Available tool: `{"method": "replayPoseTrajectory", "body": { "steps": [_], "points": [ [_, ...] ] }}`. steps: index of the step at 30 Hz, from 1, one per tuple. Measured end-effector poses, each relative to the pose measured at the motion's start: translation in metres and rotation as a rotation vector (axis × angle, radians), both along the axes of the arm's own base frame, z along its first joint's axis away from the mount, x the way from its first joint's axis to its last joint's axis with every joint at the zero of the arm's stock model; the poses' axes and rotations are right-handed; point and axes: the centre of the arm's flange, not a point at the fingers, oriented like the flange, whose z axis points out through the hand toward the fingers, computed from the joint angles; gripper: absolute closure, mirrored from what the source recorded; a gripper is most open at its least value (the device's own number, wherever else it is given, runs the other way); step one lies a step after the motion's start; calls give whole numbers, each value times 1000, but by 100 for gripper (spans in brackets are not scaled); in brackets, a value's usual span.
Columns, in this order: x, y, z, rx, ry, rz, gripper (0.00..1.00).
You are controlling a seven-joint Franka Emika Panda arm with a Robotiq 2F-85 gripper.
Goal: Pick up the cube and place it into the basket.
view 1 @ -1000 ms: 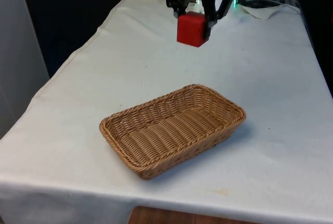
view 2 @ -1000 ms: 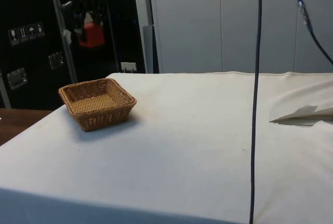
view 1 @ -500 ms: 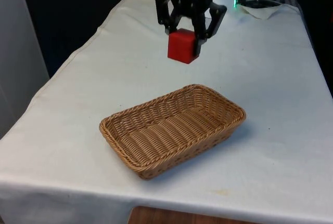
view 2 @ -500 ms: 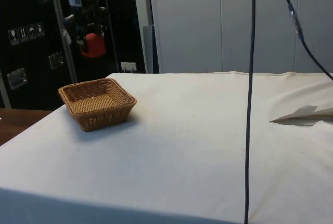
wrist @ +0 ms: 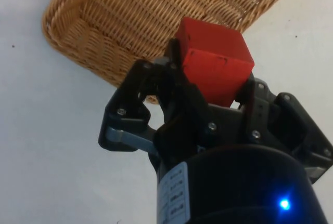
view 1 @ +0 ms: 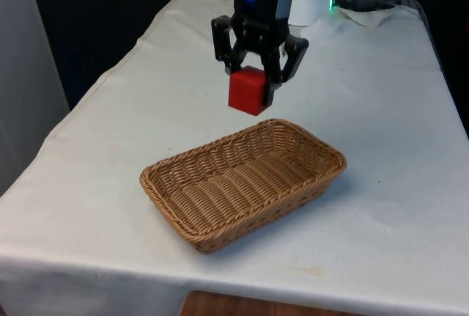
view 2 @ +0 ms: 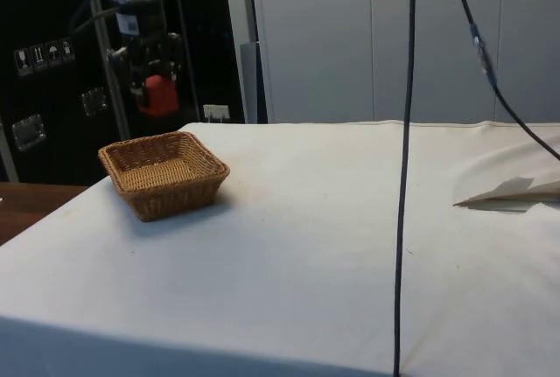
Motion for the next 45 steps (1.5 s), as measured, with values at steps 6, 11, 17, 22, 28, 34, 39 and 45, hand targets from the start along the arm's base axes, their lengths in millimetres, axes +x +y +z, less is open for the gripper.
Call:
{"method": "replayPoseTrajectory", "body": {
  "steps": [6, 11, 17, 22, 28, 34, 39, 45],
  "points": [
    [2, -3, -16, 15, 1, -4, 99],
    [6, -6, -30, 29, 0, -8, 99],
    [10, -8, -47, 44, 5, -12, 99],
    [13, -9, -58, 53, 10, -14, 99],
    [15, -9, -70, 60, 20, -17, 99],
    [17, -10, -85, 72, 31, -20, 99],
    [19, -9, -97, 81, 39, -21, 99],
    [19, -9, -108, 92, 46, -24, 99]
  ]
}}
